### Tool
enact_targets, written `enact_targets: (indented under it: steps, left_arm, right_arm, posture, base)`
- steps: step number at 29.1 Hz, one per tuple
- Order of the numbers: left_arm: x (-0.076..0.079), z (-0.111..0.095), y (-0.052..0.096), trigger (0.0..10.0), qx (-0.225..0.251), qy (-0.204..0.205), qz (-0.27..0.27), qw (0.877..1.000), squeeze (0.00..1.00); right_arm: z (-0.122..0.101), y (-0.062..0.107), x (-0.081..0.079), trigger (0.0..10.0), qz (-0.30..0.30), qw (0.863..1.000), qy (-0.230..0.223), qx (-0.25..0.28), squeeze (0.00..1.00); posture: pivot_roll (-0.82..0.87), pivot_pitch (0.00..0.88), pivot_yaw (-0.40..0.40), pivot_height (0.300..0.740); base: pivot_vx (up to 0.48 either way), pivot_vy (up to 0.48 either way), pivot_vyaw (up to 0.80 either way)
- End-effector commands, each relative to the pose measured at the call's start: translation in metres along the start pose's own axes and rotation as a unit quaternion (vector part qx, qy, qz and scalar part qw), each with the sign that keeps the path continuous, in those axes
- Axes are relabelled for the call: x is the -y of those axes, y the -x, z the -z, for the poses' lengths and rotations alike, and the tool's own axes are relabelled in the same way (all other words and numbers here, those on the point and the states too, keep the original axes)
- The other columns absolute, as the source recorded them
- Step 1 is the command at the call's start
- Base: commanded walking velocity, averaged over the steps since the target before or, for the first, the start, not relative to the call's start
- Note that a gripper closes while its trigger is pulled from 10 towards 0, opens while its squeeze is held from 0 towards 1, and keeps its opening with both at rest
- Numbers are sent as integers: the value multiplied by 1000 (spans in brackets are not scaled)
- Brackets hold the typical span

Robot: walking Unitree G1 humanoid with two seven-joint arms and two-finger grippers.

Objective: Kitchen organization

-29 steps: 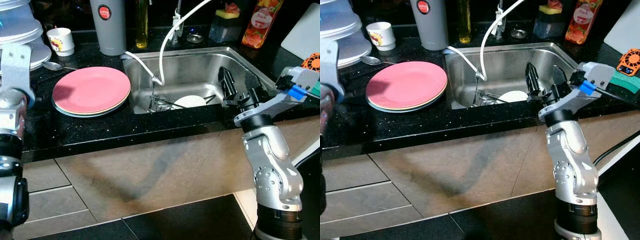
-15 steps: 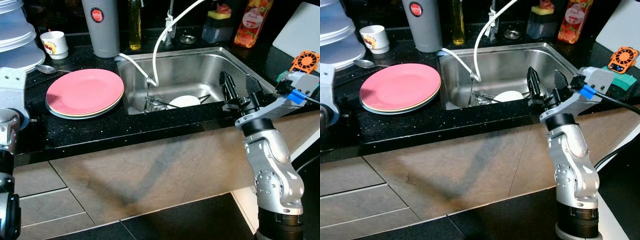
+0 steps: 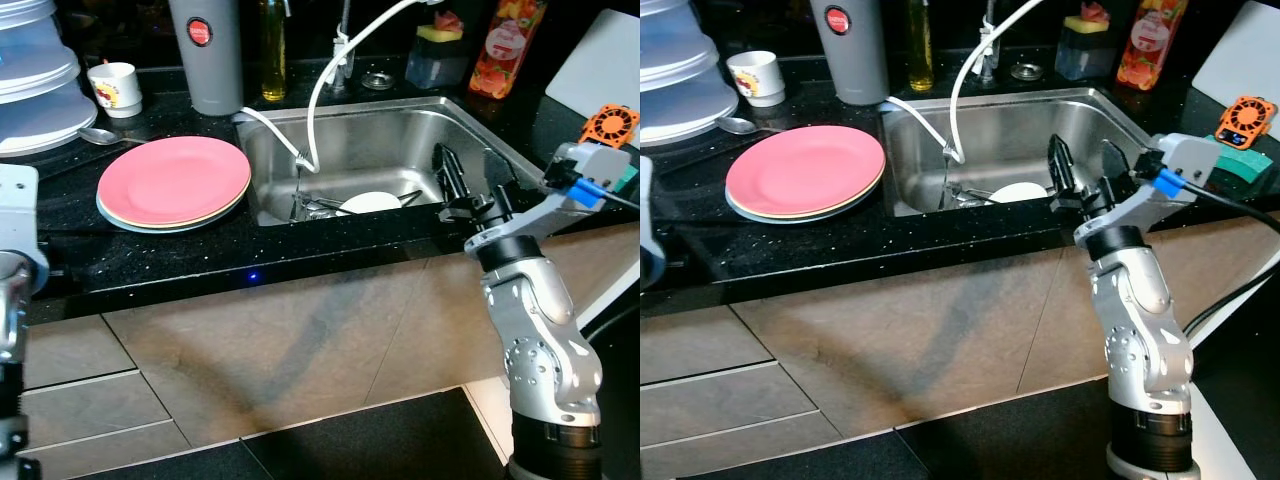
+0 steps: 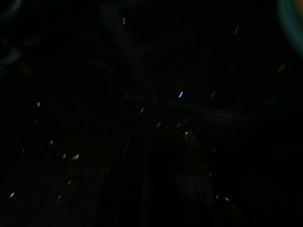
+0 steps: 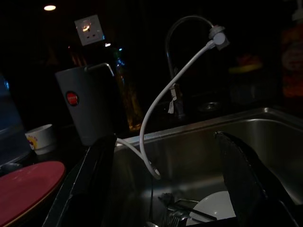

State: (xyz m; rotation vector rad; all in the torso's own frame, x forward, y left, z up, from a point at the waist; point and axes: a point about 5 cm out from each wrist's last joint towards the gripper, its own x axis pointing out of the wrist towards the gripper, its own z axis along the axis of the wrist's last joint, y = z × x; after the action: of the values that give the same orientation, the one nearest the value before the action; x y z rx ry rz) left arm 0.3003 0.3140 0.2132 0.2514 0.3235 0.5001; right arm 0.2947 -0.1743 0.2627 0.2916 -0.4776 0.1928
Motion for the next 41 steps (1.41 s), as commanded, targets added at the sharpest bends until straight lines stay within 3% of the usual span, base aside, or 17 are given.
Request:
enact_targets:
  steps: [1, 4, 5, 7, 11, 12, 15, 17, 18, 19, 20, 25, 31, 38, 39, 40, 41]
  left_arm:
    - [4, -15, 5, 10000, 45, 11, 5, 999, 0]
    - [2, -50, 15, 10000, 142, 17, 23, 989, 0]
    - [2, -50, 15, 10000, 142, 17, 23, 989, 0]
    - [-17, -99, 22, 10000, 231, 5, 38, 972, 0]
    - [-18, -99, 14, 10000, 198, -5, 61, 978, 0]
    - [4, -87, 13, 10000, 173, -45, 165, 970, 0]
    - [16, -82, 17, 10000, 175, -63, 217, 958, 0]
    - [48, -74, 39, 10000, 213, -132, 327, 911, 0]
    - [48, -74, 39, 10000, 213, -132, 327, 911, 0]
    - [58, -71, 47, 10000, 222, -151, 360, 893, 0]
    - [77, -68, 55, 10000, 231, -159, 420, 863, 0]
    - [92, -72, 54, 10000, 248, -148, 442, 849, 0]
    - [129, -64, 55, 10000, 217, -110, 540, 806, 0]
    - [161, -41, 45, 10000, 145, -89, 571, 803, 0]
    - [164, -42, 35, 10000, 135, -82, 549, 821, 0]
    - [164, -42, 35, 10000, 135, -82, 549, 821, 0]
    - [164, -45, 28, 10000, 129, -77, 528, 835, 0]
  right_arm:
    - [1, -1, 1, 10000, -1, 1000, 2, -4, 0]
    - [1, -1, 1, 10000, -1, 1000, 2, -4, 0]
    - [1, -1, 1, 10000, -1, 1000, 2, -4, 0]
    - [2, -1, 1, 10000, 0, 1000, 1, -4, 0]
    - [3, -1, 0, 10000, 0, 1000, 0, -4, 0]
    - [3, -1, -1, 10000, -3, 1000, 0, -3, 0]
    - [3, -1, -1, 10000, -4, 1000, 1, -3, 0]
    - [2, -1, 0, 10000, -3, 1000, 2, -3, 0]
    - [2, -1, 0, 10000, -3, 1000, 2, -3, 0]
    - [2, -1, 1, 10000, -2, 1000, 3, -3, 0]
    - [2, -1, 2, 10000, -2, 1000, 5, -4, 0]
    - [2, -1, 1, 10000, -3, 1000, 5, -3, 0]
    - [2, -1, 0, 10000, -4, 1000, 5, -2, 0]
    - [1, -1, 0, 10000, -3, 1000, 6, 0, 0]
    - [0, 0, 0, 10000, -2, 1000, 6, 0, 0]
    - [0, 0, 0, 10000, -2, 1000, 6, 0, 0]
    - [0, 0, 0, 10000, -1, 1000, 7, 1, 0]
  posture:
    - [148, 92, -1, 740]
    - [150, 90, 0, 740]
    - [150, 90, 0, 740]
    - [152, 81, 7, 740]
    - [152, 75, 10, 740]
    - [146, 73, 12, 740]
    - [146, 73, 12, 740]
    - [134, 68, 5, 740]
    - [134, 68, 5, 740]
    - [134, 68, 5, 740]
    - [127, 63, 3, 740]
    - [122, 61, 2, 740]
    - [116, 63, 0, 740]
    - [108, 69, 5, 740]
    - [105, 72, 8, 740]
    - [105, 72, 8, 740]
    - [104, 72, 9, 740]
  base:
    - [0, 0, 0]
    - [0, 0, 0]
    - [0, 0, 0]
    - [0, 0, 0]
    - [0, 0, 0]
    - [0, 0, 0]
    - [0, 0, 0]
    - [0, 0, 0]
    - [0, 0, 0]
    - [0, 0, 0]
    - [0, 0, 0]
    - [0, 0, 0]
    - [0, 0, 0]
    - [0, 0, 0]
    - [0, 0, 0]
    - [0, 0, 0]
    - [0, 0, 0]
